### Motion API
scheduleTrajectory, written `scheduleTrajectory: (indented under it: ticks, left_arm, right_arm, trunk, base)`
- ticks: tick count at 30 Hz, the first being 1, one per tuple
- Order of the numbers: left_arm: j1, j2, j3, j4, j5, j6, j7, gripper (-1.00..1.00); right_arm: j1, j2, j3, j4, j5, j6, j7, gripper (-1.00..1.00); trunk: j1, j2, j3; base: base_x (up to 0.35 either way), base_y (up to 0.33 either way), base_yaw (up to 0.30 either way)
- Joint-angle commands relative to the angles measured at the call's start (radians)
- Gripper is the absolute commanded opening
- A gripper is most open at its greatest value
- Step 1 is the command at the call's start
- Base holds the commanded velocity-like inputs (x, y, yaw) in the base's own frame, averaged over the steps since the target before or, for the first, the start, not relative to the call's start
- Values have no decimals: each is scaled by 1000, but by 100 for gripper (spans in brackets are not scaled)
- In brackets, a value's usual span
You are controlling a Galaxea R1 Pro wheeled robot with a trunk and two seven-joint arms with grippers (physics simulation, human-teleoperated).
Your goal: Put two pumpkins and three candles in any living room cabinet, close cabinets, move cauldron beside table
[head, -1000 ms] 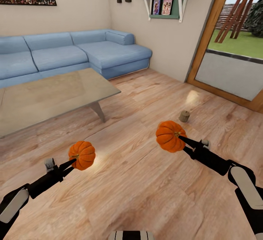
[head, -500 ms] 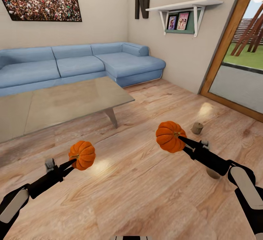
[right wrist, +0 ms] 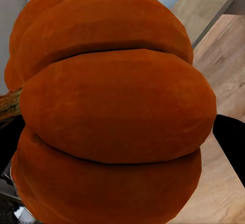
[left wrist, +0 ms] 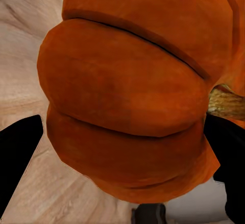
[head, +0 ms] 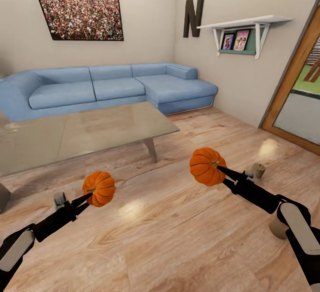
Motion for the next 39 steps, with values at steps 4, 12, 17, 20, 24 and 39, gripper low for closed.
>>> scheduleTrajectory:
  ticks: [4, 12, 17, 20, 24, 39]
  left_arm:
    - [-1, 0, 5, 1, 12, 10, -1, -100]
    - [-1, 0, 7, 1, 12, 10, -1, -100]
    - [-1, 0, 7, 1, 12, 11, -1, -100]
    - [-1, 0, 7, 1, 12, 10, -1, -100]
    - [-1, 0, 8, 2, 12, 10, -1, -100]
    - [-1, 0, 8, 4, 11, 12, -1, -100]
  right_arm:
    - [0, 0, -2, -1, -13, 9, 1, -100]
    - [-1, 0, -2, -1, -12, 11, 1, -100]
    - [0, 0, -2, -1, -13, 10, 1, -100]
    - [-1, 1, -2, -1, -12, 10, 1, -100]
    - [-1, 0, -2, -1, -12, 10, 1, -100]
    - [0, 0, -2, -1, -11, 9, 2, -100]
  trunk:
    - [0, 0, 3]
    - [0, 0, 11]
    - [0, 0, 16]
    - [0, 0, 18]
    - [0, 0, 22]
    - [-7, 3, 91]
  base:
    - [0, 0, 240]
    - [-60, 16, 240]
    - [-247, 112, 240]
    - [-58, 28, 240]
    - [-6, 3, 240]
    - [0, 0, 194]
